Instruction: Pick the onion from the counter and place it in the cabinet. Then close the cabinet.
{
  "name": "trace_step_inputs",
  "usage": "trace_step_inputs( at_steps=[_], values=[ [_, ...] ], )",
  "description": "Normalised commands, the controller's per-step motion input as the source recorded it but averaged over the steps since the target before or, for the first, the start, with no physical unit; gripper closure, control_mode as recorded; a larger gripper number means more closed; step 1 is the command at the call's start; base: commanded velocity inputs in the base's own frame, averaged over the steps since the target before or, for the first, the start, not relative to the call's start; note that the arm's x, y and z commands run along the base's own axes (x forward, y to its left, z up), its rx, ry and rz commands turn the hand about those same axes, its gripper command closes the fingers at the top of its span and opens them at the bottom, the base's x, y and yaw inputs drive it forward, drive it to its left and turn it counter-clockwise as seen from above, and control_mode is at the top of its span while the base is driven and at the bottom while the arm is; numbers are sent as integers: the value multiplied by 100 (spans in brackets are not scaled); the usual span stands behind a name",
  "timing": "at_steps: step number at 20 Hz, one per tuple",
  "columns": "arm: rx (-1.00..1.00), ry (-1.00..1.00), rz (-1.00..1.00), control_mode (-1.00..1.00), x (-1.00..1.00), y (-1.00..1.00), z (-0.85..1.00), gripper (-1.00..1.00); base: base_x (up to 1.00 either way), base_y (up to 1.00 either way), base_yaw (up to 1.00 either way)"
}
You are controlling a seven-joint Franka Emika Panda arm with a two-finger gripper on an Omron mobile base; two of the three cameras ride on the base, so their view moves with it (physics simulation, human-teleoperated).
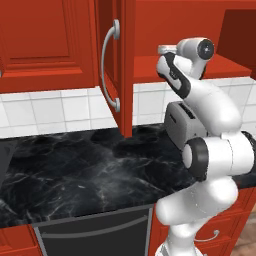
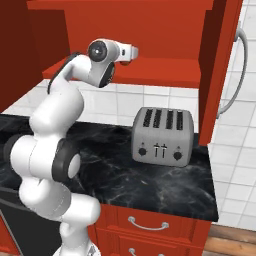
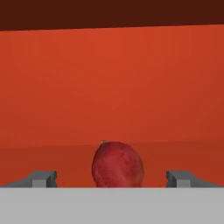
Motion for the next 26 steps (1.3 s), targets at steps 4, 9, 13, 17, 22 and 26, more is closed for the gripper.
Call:
trace_step_inputs(
  at_steps=[4, 9, 13, 17, 22, 26],
  values=[
    [0, 0, 0, -100, -100, 0, 6, -100, 0, 0, 0],
    [0, 5, 0, -100, -100, 0, 11, -100, 0, 0, 0],
    [3, 9, 0, -100, -100, 0, 21, -100, 0, 0, 0],
    [9, 21, 0, -100, -100, -4, 2, -100, 0, 0, 0],
    [21, 23, 0, -100, -90, -27, 0, -100, 0, 0, 0],
    [27, 6, 0, -100, -88, -34, -8, -100, 0, 0, 0]
  ],
)
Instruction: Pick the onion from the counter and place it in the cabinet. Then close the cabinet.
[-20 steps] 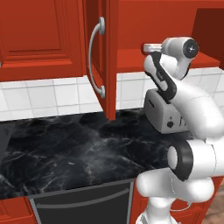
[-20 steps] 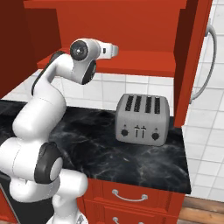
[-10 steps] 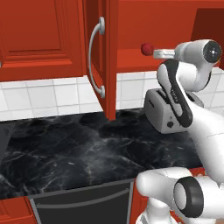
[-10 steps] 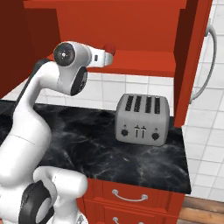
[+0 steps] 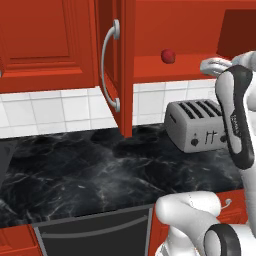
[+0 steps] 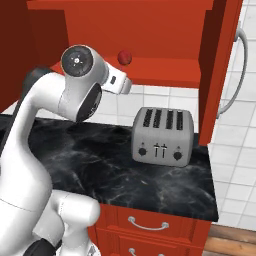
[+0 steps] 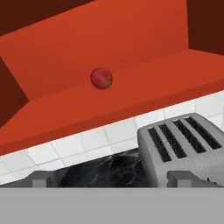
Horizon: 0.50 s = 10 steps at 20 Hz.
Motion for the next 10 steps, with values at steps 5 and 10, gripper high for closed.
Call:
trace_step_inputs(
  at_steps=[5, 10],
  values=[
    [26, 0, 0, -100, -84, -30, -8, -100, 0, 0, 0],
    [22, -2, 0, -100, -79, -22, -18, -100, 0, 0, 0]
  ],
)
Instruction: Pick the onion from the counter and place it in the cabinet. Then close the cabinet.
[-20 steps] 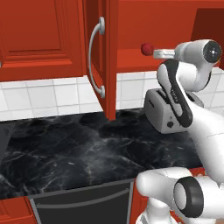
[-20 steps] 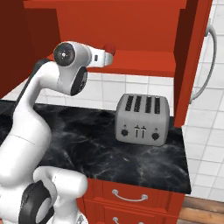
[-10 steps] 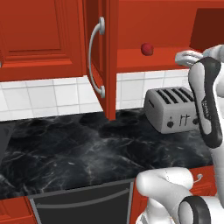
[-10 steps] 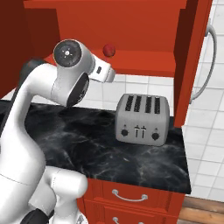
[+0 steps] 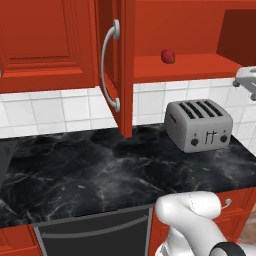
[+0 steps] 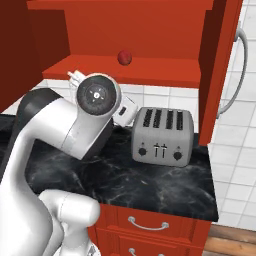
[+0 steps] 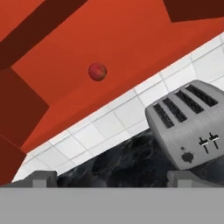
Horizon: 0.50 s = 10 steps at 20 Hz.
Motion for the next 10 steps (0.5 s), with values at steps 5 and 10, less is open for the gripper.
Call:
trace_step_inputs(
  at_steps=[5, 10],
  values=[
    [15, -8, -3, -100, -65, -12, -23, -100, 0, 0, 0],
    [1, -14, -4, -100, -42, -7, -28, -100, 0, 0, 0]
  ],
)
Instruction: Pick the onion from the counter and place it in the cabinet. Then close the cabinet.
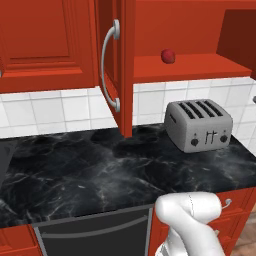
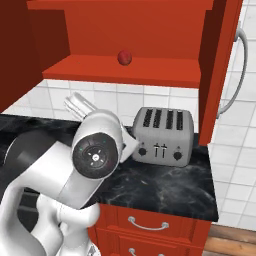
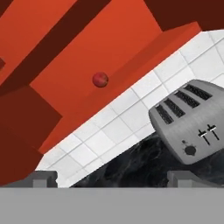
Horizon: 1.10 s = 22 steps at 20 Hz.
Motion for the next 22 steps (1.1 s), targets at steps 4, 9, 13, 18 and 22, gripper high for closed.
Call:
trace_step_inputs(
  at_steps=[4, 9, 13, 18, 22],
  values=[
    [0, -18, 0, -100, -22, -17, -21, -100, 0, 0, 0],
    [0, -13, 0, -100, -19, -47, -1, -100, 0, 0, 0],
    [0, -4, 0, -100, -22, -66, 0, -100, 0, 0, 0],
    [0, 0, 0, -100, -22, -62, 2, -100, 0, 0, 0],
    [0, 0, 0, -100, -24, -55, 0, -100, 0, 0, 0]
  ],
)
